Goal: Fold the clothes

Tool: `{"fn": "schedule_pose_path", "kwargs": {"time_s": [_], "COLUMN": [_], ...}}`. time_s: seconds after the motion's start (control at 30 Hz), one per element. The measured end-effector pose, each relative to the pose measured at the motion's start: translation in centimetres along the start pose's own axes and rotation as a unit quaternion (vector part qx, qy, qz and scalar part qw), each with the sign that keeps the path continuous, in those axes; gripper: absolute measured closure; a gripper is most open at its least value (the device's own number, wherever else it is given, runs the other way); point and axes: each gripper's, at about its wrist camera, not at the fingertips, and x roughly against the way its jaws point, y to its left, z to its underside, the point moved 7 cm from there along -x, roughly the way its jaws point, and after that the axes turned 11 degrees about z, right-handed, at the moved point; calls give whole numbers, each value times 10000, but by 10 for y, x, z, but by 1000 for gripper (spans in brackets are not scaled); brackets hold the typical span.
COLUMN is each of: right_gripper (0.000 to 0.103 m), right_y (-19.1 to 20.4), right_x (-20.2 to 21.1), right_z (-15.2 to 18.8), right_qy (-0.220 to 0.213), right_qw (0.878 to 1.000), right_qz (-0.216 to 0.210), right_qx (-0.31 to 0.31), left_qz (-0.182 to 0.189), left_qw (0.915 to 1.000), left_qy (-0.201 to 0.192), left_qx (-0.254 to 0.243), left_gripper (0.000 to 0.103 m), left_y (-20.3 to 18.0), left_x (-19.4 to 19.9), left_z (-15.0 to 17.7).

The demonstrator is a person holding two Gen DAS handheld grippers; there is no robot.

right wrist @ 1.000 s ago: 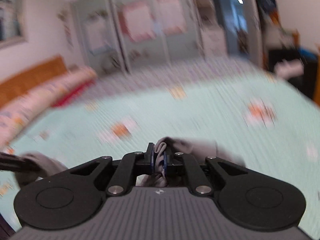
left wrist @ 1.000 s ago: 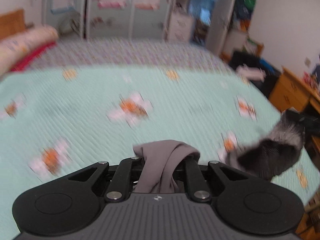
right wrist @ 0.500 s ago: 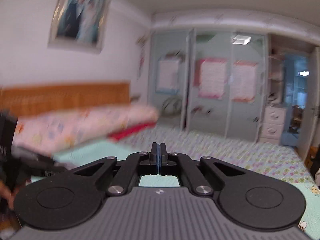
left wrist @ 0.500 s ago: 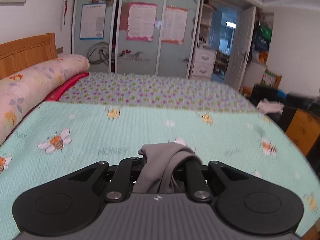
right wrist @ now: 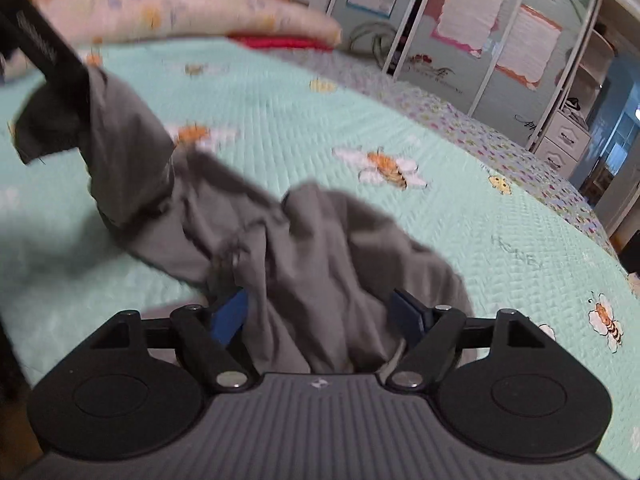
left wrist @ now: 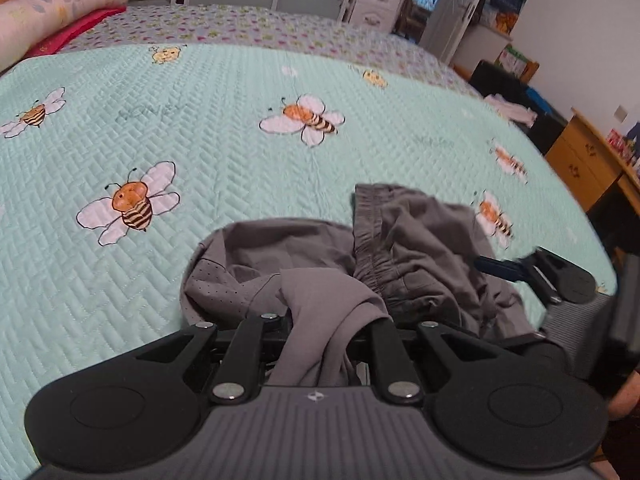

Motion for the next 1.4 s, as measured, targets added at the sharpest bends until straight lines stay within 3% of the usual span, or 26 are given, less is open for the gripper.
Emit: {"fn": "schedule_pose_path", "kwargs": {"time_s": [0.07, 0.1, 0.13, 0.17, 0.27, 0.33, 0.5, 0.6, 0.77, 0.9, 1.03, 1.23, 1.4], "right_gripper": [27, 52, 84, 102, 102, 102, 102, 102, 102, 102, 102, 102, 102], "right_y": [5, 8, 4, -3, -23, -42, -86, -101, -113, -112, -91, -79, -86], "right_x": [-18, -28, -36, -35, -15, 17, 95, 141, 193, 218, 237, 258, 262], "right_z": [6, 9, 6, -1, -33, -74, -189, -253, -340, -399, -449, -520, -542], "right_qy": [166, 253, 314, 234, -290, -845, -1961, -2507, -3117, -3437, -3707, -3870, -3825], "right_qw": [9997, 9994, 9993, 9996, 9987, 9945, 9735, 9579, 9401, 9315, 9230, 9157, 9165], "right_qz": [110, 172, 175, 169, 270, 562, 1177, 1396, 1374, 1154, 982, 1057, 1129], "right_qx": [104, 151, 96, -26, -312, -256, 1, 82, -87, -286, -310, -250, -316], "left_qz": [-63, -90, -175, -280, -433, -456, -555, -650, -996, -1125, -1083, -958, -775], "left_qw": [10000, 9999, 9998, 9994, 9972, 9938, 9757, 9637, 9472, 9378, 9370, 9438, 9503], "left_qy": [18, 8, -53, -154, -607, -1006, -2096, -2554, -3000, -3252, -3309, -3164, -3014], "left_qx": [-55, -89, -109, -122, -107, -128, -309, -431, -537, -459, -290, -84, -27], "left_gripper": [88, 88, 89, 89, 89, 89, 89, 89, 89, 89, 89, 89, 89], "left_y": [-2, -3, -2, -1, 2, 2, -1, -1, 6, 22, 44, 73, 81], "left_x": [-7, -10, -10, -8, 14, 40, 128, 178, 242, 279, 297, 307, 290], "left_z": [-4, -6, -10, -16, -43, -70, -139, -172, -211, -222, -224, -232, -228]}}
